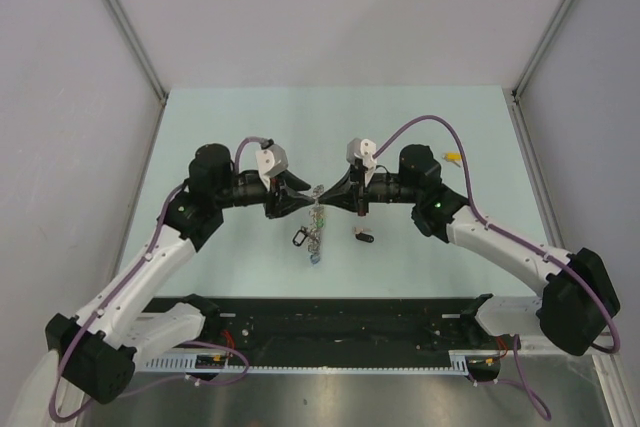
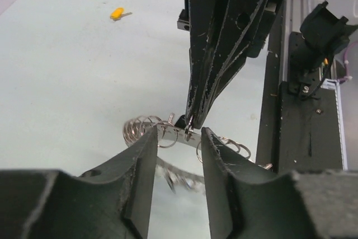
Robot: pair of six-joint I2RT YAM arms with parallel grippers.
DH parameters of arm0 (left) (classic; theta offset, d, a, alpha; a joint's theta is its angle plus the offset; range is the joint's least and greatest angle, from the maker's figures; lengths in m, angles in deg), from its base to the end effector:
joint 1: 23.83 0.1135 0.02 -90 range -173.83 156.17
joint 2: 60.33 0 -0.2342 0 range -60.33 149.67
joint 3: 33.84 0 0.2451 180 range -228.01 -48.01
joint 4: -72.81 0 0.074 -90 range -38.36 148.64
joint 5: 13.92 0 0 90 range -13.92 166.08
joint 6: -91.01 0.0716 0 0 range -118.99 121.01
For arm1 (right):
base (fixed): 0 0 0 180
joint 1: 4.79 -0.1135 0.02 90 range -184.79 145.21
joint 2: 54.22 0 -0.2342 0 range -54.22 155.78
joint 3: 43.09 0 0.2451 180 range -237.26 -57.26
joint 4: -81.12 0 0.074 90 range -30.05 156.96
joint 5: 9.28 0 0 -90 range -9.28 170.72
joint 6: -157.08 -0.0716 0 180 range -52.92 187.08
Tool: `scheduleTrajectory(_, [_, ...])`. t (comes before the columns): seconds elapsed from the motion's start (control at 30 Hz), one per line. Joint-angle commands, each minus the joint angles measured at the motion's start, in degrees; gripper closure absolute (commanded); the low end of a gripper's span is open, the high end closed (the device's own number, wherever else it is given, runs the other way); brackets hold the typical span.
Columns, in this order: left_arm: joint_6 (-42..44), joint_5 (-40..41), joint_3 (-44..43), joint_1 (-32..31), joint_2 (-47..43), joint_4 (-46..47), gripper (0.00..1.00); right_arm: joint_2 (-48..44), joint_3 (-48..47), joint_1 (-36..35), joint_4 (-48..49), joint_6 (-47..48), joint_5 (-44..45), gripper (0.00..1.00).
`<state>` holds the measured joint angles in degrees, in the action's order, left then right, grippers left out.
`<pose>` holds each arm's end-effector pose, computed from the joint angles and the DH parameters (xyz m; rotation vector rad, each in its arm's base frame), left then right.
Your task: Put the keys on the keyring
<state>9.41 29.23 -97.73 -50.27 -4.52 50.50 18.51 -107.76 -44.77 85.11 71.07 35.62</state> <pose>0.2008 -0.1582 0.3114 1.0842 1.4896 -0.9600 0.2106 0.2428 0.2939 -1.1918 1.2723 1.1100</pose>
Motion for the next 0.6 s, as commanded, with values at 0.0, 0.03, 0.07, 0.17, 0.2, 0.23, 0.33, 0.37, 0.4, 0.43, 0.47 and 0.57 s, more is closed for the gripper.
scheduleTrajectory(0.0, [6.4,-6.3,-4.0,0.2,1.2,-4.9,0.60,-2.5,-3.8,0.2,0.9,2.3,-2.2,1.00])
scheduleTrajectory(0.03, [7.2,-7.4,-4.1,0.3,1.4,-5.5,0.64,-2.5,-4.1,0.2,0.6,2.5,-2.2,1.00])
scheduleTrajectory(0.07, [7.4,-8.4,-4.2,0.2,1.8,-5.6,0.66,-2.4,-4.1,0.2,0.1,2.7,-2.3,1.00])
scheduleTrajectory(0.17, [8.6,-10.1,-4.6,0.2,2.6,-6.5,0.74,-2.5,-4.4,0.2,-0.4,3.1,-2.6,1.00])
scheduleTrajectory(0.2, [8.6,-10.9,-4.7,0.2,2.9,-6.8,0.76,-2.4,-4.4,0.2,-0.4,3.2,-2.6,1.00])
scheduleTrajectory(0.23, [8.7,-11.2,-4.7,0.2,3.1,-6.9,0.80,-2.3,-4.5,0.2,-0.6,3.4,-2.7,1.00])
scheduleTrajectory(0.33, [9.6,-10.9,-5.0,-0.1,3.9,-7.7,0.84,-2.2,-4.9,0.1,-1.1,3.7,-3.0,1.00])
scheduleTrajectory(0.37, [10.0,-10.8,-5.2,-0.2,4.1,-8.0,0.84,-2.1,-4.9,0.0,-1.4,3.8,-3.0,1.00])
scheduleTrajectory(0.4, [10.1,-10.2,-5.6,-0.3,4.6,-8.6,0.84,-2.0,-5.0,-0.1,-1.5,3.9,-3.1,1.00])
scheduleTrajectory(0.43, [10.1,-9.8,-5.7,-0.3,4.7,-8.8,0.84,-2.1,-5.2,-0.1,-1.6,4.0,-3.2,1.00])
scheduleTrajectory(0.47, [10.3,-9.6,-6.1,-0.2,5.0,-9.1,0.84,-2.0,-5.1,-0.1,-2.0,4.2,-3.2,1.00])
scheduleTrajectory(0.57, [10.6,-8.6,-6.4,-0.4,5.4,-10.0,0.83,-2.0,-5.4,-0.3,-2.4,4.5,-3.3,1.00])
